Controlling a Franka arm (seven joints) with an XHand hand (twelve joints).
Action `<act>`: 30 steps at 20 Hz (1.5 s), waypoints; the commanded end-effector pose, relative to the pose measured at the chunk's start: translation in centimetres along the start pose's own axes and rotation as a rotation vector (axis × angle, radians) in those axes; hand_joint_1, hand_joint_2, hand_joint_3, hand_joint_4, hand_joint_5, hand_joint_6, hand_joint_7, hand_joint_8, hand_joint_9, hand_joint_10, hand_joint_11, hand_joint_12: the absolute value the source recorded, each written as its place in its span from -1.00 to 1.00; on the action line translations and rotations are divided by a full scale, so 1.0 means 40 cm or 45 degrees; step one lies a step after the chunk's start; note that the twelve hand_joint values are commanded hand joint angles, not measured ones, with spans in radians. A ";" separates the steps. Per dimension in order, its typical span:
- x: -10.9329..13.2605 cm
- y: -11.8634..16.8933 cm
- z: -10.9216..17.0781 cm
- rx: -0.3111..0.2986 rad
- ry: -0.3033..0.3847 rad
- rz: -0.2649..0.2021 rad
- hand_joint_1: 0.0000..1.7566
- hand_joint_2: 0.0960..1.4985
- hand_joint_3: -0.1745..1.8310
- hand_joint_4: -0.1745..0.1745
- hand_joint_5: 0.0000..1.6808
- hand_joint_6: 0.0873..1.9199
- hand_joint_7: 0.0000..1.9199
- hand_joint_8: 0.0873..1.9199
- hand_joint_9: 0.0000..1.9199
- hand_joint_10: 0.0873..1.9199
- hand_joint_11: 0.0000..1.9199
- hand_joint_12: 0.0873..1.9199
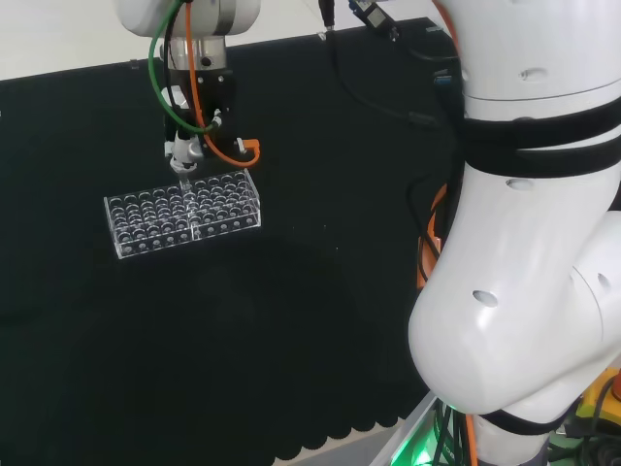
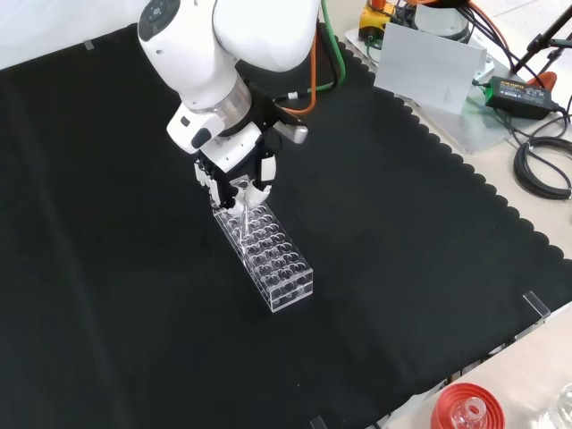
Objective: Pick up the test tube.
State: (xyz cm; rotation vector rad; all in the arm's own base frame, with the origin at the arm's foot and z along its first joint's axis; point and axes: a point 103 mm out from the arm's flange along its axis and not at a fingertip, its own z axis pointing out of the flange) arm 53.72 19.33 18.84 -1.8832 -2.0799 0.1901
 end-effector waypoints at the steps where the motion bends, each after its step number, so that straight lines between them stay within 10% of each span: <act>1: -0.003 -0.007 -0.020 -0.031 0.006 -0.009 0.63 -0.25 -0.19 -1.00 0.56 -0.50 0.51 -0.56 0.33 -0.47 0.11 0.13; 30: -0.002 -0.077 -0.141 -0.120 -0.023 -0.038 0.63 -0.25 -0.20 -1.00 0.57 -0.52 0.53 -0.62 0.33 -0.46 0.13 0.06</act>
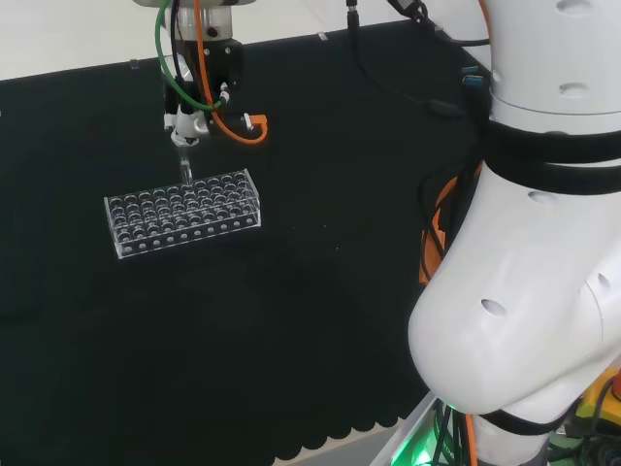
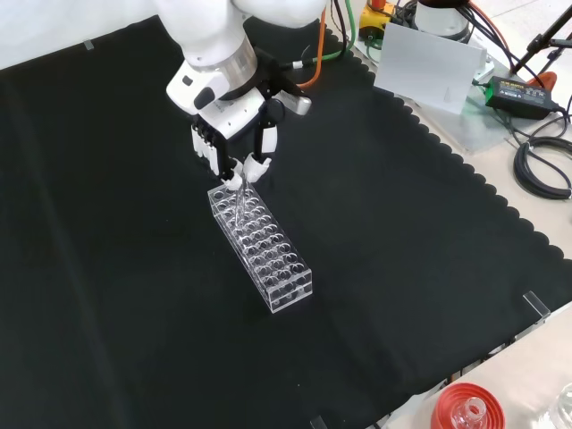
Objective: Pick up the test tube.
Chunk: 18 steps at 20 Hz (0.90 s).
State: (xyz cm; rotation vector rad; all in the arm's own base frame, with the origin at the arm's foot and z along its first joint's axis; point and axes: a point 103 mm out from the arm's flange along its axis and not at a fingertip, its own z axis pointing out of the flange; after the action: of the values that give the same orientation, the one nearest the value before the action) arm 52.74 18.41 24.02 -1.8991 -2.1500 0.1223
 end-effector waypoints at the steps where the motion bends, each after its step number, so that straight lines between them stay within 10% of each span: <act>1: 0.000 -0.010 -0.034 -0.034 -0.003 -0.005 0.63 -0.25 -0.20 -1.00 0.57 -0.52 0.53 -0.62 0.33 -0.46 0.12 0.06; 18: 0.014 -0.053 -0.219 -0.214 0.047 -0.064 0.63 -0.25 -0.20 -1.00 0.57 -0.53 0.54 -0.64 0.33 -0.44 0.14 0.09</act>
State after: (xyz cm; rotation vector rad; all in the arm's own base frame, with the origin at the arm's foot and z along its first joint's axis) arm 53.30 17.95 31.18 -1.9260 -2.2268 -0.0520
